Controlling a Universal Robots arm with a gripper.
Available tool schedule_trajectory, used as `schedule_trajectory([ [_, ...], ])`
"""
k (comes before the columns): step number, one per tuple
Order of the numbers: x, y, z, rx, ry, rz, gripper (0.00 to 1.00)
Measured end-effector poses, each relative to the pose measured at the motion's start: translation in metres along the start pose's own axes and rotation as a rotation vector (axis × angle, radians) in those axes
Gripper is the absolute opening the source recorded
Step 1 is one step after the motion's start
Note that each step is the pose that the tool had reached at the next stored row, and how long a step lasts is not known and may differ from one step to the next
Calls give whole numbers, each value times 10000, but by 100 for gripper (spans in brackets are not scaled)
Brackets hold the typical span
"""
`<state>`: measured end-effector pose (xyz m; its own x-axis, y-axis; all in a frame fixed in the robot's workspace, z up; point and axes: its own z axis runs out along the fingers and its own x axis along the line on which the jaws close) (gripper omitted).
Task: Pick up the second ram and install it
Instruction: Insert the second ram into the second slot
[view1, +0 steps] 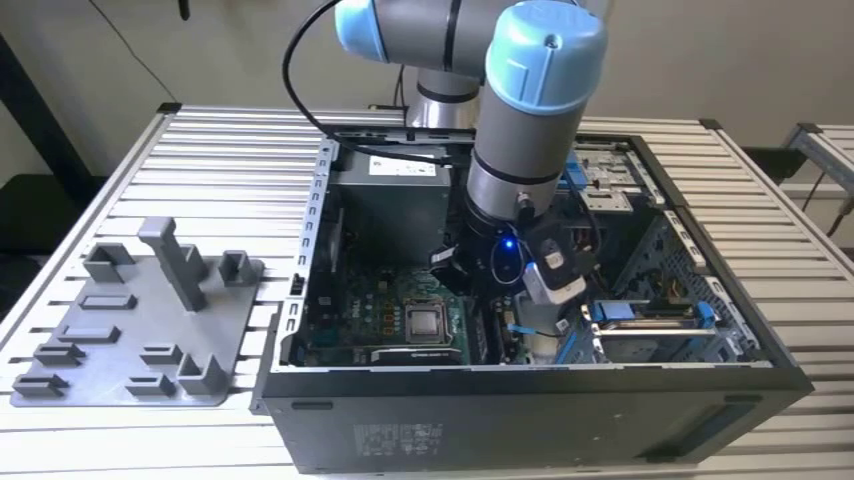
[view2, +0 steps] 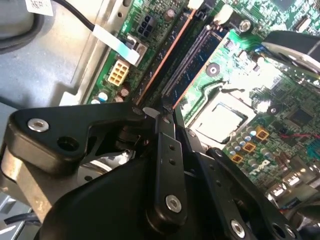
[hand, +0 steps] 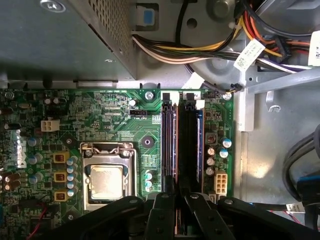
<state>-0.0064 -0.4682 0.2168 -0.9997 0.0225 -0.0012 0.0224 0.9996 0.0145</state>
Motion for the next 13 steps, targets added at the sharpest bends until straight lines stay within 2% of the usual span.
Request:
schedule_trajectory([
  [7,0,2,18,1,0,1,14],
  [13,1,1,61,3,0,1,14],
])
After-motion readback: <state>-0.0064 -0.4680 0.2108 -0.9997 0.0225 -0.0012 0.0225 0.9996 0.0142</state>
